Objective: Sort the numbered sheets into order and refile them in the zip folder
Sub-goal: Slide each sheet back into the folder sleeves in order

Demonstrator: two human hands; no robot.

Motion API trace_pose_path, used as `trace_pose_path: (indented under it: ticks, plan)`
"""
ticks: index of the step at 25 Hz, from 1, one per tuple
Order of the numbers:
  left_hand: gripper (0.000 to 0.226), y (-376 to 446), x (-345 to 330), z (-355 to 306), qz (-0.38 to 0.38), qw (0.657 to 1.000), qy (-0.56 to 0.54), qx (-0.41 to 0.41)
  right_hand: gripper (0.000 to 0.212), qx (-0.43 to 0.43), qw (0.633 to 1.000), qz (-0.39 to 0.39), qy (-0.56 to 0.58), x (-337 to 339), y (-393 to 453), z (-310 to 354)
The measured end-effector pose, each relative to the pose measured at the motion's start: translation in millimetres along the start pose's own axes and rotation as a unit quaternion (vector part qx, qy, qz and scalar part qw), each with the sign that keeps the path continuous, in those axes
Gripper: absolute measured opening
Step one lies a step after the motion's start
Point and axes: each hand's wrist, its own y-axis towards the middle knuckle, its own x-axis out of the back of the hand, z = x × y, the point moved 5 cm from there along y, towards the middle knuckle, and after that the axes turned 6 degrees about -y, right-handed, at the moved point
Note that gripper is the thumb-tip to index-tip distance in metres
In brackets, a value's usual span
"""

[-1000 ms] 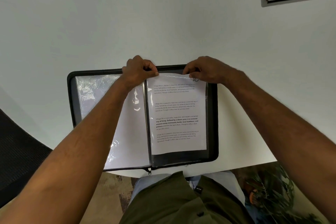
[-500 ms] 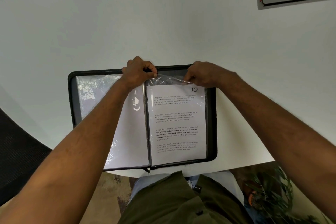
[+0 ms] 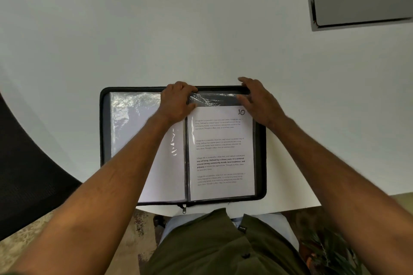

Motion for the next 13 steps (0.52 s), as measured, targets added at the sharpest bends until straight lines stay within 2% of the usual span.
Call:
trace_pose_path:
  ticks: [2, 5, 9, 13]
  plan:
    - [0.069, -29.3, -5.9, 12.0, -0.041, 0.999, 0.017, -0.012, 0.07, -0.004, 0.999, -0.048, -0.013, -6.6, -21.1, -4.9]
    - [0.075, -87.4, -19.2, 54.7, -0.058, 0.995, 0.047, 0.07, 0.088, -0.035, 0.997, -0.051, -0.047, -28.4, -57.5, -4.3]
    - [0.084, -168.8, -25.7, 99.4, -0.076, 0.972, -0.031, 0.22, 0.087, -0.025, 0.996, 0.01, -0.082, -70.9, -111.4, 2.9]
    - [0.089, -230.5, -23.4, 115.3, -0.127, 0.915, -0.131, 0.36, 0.083, -0.043, 0.994, 0.045, -0.086, -96.7, -157.1, 6.6]
